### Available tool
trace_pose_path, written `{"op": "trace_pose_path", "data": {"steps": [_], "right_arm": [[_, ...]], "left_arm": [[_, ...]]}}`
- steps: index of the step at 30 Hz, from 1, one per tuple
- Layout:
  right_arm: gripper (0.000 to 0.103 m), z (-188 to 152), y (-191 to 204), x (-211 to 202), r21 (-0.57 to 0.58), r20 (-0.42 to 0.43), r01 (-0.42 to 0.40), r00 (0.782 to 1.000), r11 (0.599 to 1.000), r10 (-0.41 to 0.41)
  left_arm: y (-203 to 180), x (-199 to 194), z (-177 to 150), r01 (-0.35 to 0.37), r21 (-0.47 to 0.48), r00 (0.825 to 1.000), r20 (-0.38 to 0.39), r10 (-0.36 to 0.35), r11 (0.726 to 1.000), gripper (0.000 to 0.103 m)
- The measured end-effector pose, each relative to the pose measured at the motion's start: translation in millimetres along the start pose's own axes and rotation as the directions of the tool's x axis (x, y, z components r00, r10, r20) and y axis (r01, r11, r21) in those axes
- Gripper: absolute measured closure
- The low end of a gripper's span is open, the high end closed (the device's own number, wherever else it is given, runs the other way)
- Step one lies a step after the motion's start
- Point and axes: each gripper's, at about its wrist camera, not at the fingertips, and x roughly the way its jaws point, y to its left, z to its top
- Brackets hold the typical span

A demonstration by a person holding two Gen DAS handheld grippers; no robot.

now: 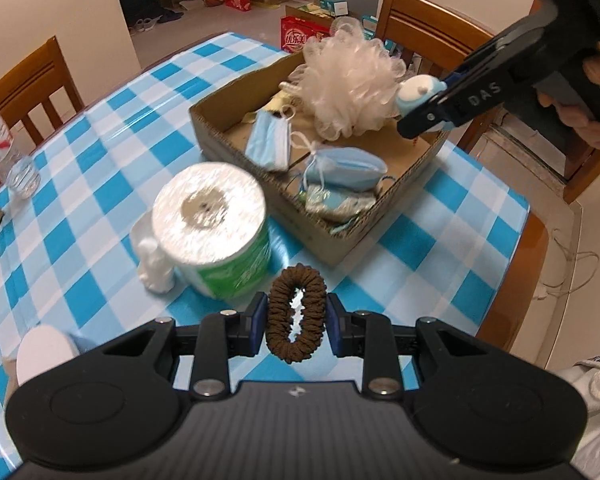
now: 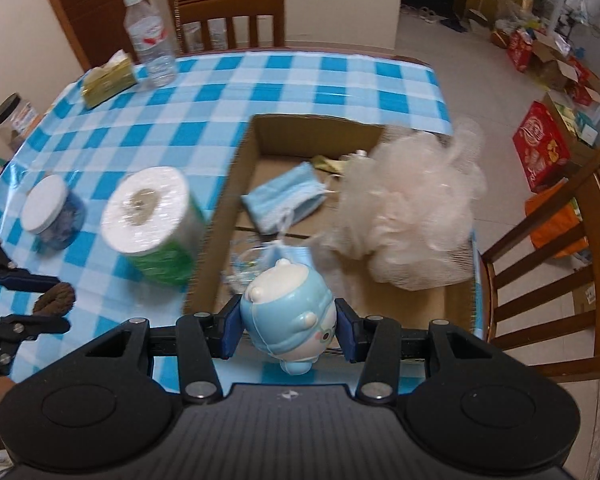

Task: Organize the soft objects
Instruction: 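Lift and carry the figurine and hair tie in both tools toward the box, then open the right tool over the box while the left tool drops the hair tie in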

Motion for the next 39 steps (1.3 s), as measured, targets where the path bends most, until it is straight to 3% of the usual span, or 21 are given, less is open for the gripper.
{"op": "trace_pose_path", "data": {"steps": [5,6,8,10,22,32,38,39], "right_arm": [[0.047,2,-25,12,0.024,0.000,0.019,1.000,1.000,-0.019],[0.042,2,-28,14,0.025,0.009,0.027,1.000,0.999,-0.027],[0.019,3,-35,17,0.035,0.019,0.025,0.999,0.999,-0.026],[0.013,2,-40,18,0.055,0.037,0.012,0.999,0.998,-0.014],[0.011,-13,-41,25,0.046,0.035,0.015,0.999,0.999,-0.016],[0.004,-33,-34,24,0.067,0.101,0.040,0.994,0.997,-0.046],[0.003,-41,-30,28,0.141,0.110,-0.025,0.994,0.990,0.010],[0.003,-43,-28,29,0.141,0.111,-0.025,0.994,0.990,0.009]], "left_arm": [[-10,5,18,-0.005,0.011,1.000,0.002,0.005,1.000,0.074],[-13,6,22,-0.007,0.014,1.000,0.003,0.007,1.000,0.074],[-16,8,29,-0.009,0.019,1.000,0.005,0.009,1.000,0.074],[-19,9,35,-0.015,0.026,1.000,0.007,0.015,1.000,0.074],[-28,27,80,-0.023,0.066,0.999,0.026,0.021,0.998,0.074],[-14,60,138,-0.053,0.038,0.995,0.088,0.049,0.998,0.072],[4,92,171,-0.090,-0.006,0.992,0.086,0.090,0.996,0.067],[6,97,176,-0.102,-0.008,0.991,0.087,0.102,0.995,0.060]]}}
